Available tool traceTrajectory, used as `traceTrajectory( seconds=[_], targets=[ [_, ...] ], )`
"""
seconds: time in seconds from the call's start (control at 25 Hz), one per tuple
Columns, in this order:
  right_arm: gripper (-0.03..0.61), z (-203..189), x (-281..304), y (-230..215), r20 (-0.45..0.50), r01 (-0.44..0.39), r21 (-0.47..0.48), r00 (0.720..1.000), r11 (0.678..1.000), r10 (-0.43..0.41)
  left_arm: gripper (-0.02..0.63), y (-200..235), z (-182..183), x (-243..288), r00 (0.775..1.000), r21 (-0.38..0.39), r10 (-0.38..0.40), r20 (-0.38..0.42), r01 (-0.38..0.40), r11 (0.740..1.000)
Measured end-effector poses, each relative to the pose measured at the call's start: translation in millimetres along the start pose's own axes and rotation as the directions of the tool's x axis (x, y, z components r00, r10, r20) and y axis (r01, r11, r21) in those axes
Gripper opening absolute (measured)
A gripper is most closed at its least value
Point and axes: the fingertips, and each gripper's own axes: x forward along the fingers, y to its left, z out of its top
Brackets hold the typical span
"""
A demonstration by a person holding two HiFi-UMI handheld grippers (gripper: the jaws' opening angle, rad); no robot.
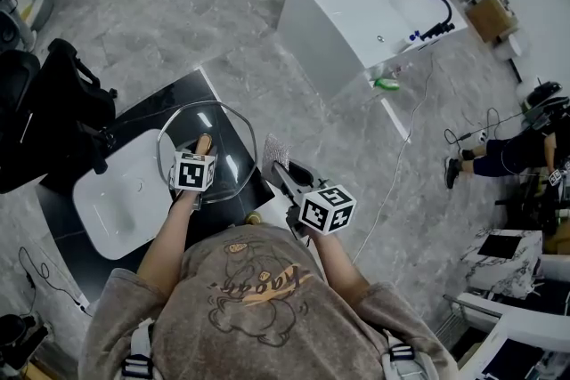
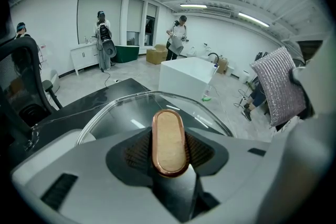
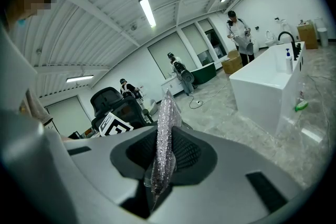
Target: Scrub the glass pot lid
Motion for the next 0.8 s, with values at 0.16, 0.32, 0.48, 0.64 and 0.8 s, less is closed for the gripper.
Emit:
traceTrajectory(
  seconds=[0.16,0.32,0.48,0.64,0.8],
  targets=[
    [0.086,0,2,2,-0.004,-0.008,-0.001,1.0,1.0,0.008,0.187,-2,10,-9,0.999,-0.009,0.009,0.038,-0.008,1.0],
    [0.087,1,5,5,-0.007,-0.021,-0.006,1.0,1.0,0.021,0.183,-3,33,-36,0.991,-0.038,0.021,0.135,-0.016,0.999],
    [0.086,8,11,14,-0.004,-0.046,-0.027,0.999,0.999,0.046,0.017,-6,56,-74,0.974,-0.042,0.021,0.227,-0.012,0.999],
    [0.086,19,14,31,0.011,-0.078,-0.067,0.997,0.995,0.079,0.017,-20,75,-116,0.945,-0.049,-0.054,0.321,0.074,0.996],
    [0.086,34,11,53,0.041,-0.112,-0.129,0.992,0.985,0.118,0.017,-24,85,-158,0.901,-0.036,-0.061,0.43,0.085,0.996]
  ],
)
